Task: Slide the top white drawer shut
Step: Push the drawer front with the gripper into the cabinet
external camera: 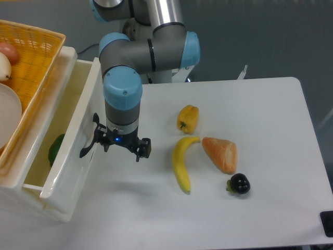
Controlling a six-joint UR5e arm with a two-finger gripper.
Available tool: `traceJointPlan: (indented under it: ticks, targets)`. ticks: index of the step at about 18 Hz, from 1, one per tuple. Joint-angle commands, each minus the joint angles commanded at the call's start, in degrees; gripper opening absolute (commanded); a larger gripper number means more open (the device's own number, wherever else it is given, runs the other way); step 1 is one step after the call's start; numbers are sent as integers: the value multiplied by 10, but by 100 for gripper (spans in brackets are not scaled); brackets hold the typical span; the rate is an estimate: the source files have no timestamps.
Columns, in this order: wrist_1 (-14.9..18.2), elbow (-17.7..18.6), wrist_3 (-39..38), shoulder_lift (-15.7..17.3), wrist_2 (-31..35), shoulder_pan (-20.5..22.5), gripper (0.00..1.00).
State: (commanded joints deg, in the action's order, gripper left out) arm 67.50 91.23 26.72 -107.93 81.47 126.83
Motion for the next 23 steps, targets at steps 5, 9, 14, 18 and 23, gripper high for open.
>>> traceJointPlan:
  ticks: [5,9,14,18,23]
  targets:
    - [-1,0,1,-4,-1,-6,100]
    - [-1,0,0,-4,-1,-13,100]
    - [-1,0,0,-3,-1,-22,100]
    - [-1,0,0,-1,-1,-23,100]
    - [-1,0,0,-1,0,-33,100]
